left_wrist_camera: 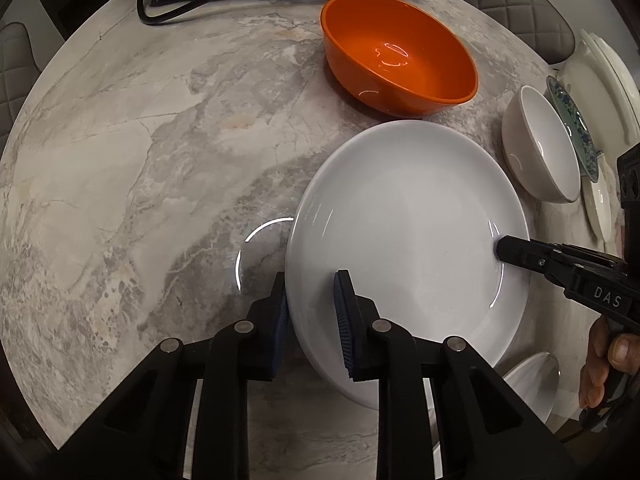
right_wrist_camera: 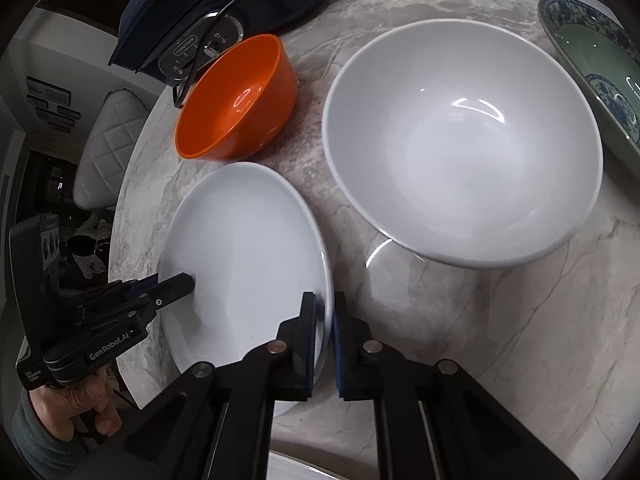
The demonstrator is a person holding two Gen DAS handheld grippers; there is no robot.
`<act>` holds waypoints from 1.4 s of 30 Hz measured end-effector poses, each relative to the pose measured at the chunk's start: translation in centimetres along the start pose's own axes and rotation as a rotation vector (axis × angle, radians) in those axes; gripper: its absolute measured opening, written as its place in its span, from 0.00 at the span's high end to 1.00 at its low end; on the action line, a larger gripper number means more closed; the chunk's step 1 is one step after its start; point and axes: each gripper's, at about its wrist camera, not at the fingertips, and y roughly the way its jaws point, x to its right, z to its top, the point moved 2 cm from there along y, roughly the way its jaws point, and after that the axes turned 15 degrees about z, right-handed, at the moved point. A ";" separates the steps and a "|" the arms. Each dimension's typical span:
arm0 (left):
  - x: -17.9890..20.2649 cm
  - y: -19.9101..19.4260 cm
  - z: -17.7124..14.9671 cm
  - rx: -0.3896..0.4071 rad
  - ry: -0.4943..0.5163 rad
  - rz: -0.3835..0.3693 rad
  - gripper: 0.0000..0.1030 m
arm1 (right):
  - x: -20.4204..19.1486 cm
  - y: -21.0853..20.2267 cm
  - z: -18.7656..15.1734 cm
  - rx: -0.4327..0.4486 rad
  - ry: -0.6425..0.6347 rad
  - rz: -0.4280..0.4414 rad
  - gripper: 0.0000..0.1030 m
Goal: Organize plates and bowls
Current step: 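Carry the smaller plate onto the large plate with both tools and release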
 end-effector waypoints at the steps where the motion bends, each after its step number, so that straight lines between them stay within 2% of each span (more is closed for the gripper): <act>1: -0.1 -0.2 -0.3 0.000 0.001 -0.004 0.82 | 0.1 -0.1 0.0 0.003 0.004 -0.004 0.90; 11: 0.9 -2.6 -1.8 0.003 0.008 -0.017 0.83 | -0.2 -2.2 -0.6 0.027 0.027 -0.015 0.90; 21: 1.4 -7.8 -4.1 0.036 0.029 -0.075 0.83 | -2.2 -7.0 -2.6 0.082 0.021 -0.014 0.90; 27: 2.9 -11.1 -8.0 0.055 0.070 -0.113 0.83 | -3.3 -10.4 -6.0 0.123 0.019 -0.023 0.90; 35: 5.8 -14.4 -13.7 0.070 0.158 -0.154 0.83 | -3.2 -13.8 -12.3 0.167 0.062 -0.052 0.90; 42: 7.8 -13.5 -18.4 0.037 0.240 -0.160 0.83 | -2.2 -14.2 -17.4 0.172 0.114 -0.080 0.90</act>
